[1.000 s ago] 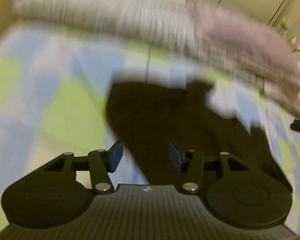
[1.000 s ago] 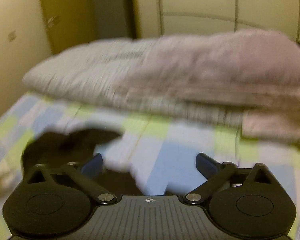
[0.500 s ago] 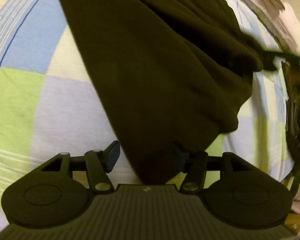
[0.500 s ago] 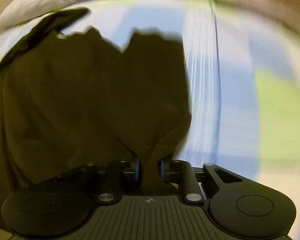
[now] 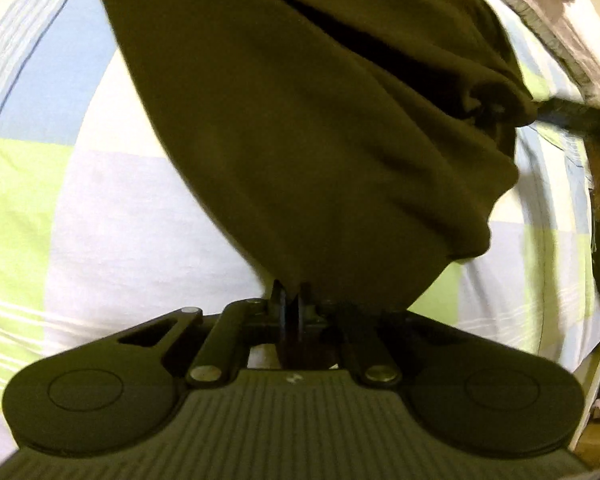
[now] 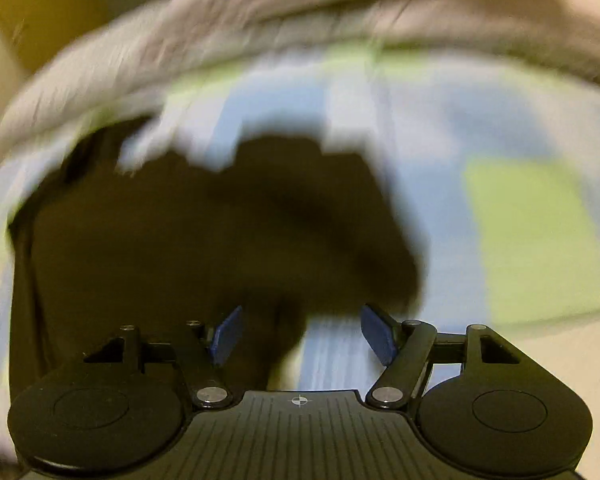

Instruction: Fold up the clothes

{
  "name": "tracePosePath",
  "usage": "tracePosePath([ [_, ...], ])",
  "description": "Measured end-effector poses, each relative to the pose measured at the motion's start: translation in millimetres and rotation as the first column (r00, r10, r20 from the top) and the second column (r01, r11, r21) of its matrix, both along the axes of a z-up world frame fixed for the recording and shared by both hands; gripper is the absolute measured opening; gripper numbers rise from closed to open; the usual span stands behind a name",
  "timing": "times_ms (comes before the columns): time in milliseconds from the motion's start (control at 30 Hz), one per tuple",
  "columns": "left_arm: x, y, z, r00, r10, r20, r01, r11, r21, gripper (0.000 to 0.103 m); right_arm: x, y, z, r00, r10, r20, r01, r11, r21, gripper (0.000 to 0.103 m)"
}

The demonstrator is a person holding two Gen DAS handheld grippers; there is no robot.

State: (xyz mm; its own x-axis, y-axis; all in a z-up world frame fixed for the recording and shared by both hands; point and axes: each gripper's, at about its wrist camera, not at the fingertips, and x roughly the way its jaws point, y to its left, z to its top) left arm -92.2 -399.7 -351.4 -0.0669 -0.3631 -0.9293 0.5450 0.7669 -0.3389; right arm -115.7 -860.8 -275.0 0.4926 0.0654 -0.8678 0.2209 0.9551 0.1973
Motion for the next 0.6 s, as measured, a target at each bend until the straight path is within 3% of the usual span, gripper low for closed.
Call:
tracePosePath([
  [100,-1.4,11.8,23.0,0.999,-0.027,0.018,0.028,0.999,-0.028,0.001,-6.8,17.0,-24.3,0.999,0.040,-0.036,-0.039,0.999,0.011,0.069],
  [233,5.7,58.9,57.8,0.999,-0.021,0.046,0.021,1.000,0.003,0.001,0.8,17.2,-31.1,0.999,-0.014,-0.033,0.015,1.000,0.022,0.065],
  [267,8.1,71.8,64.9,0.999,-0.016,0.052,0.016,1.000,0.010,0.001,0.7,18.9,-29.0,0.999,-0.011,-0.047,0.013,1.000,0.027,0.054],
  [300,10.5,84.1,72.0,0.998,-0.012,0.059,0.011,1.000,0.017,0.001,0.5,20.6,-26.8,0.998,-0.008,-0.061,0.010,0.999,0.031,0.004],
  [467,25.1,119.4,108.9,0.991,-0.068,0.113,0.065,0.997,0.033,0.001,-62.5,40.9,18.6,0.993,-0.067,-0.097,0.074,0.995,0.071,0.001],
  [600,26.3,147.9,120.0,0.985,-0.137,0.101,0.129,0.988,0.084,0.001,-158.1,69.9,44.8,0.956,-0.163,-0.243,0.214,0.956,0.202,0.001],
])
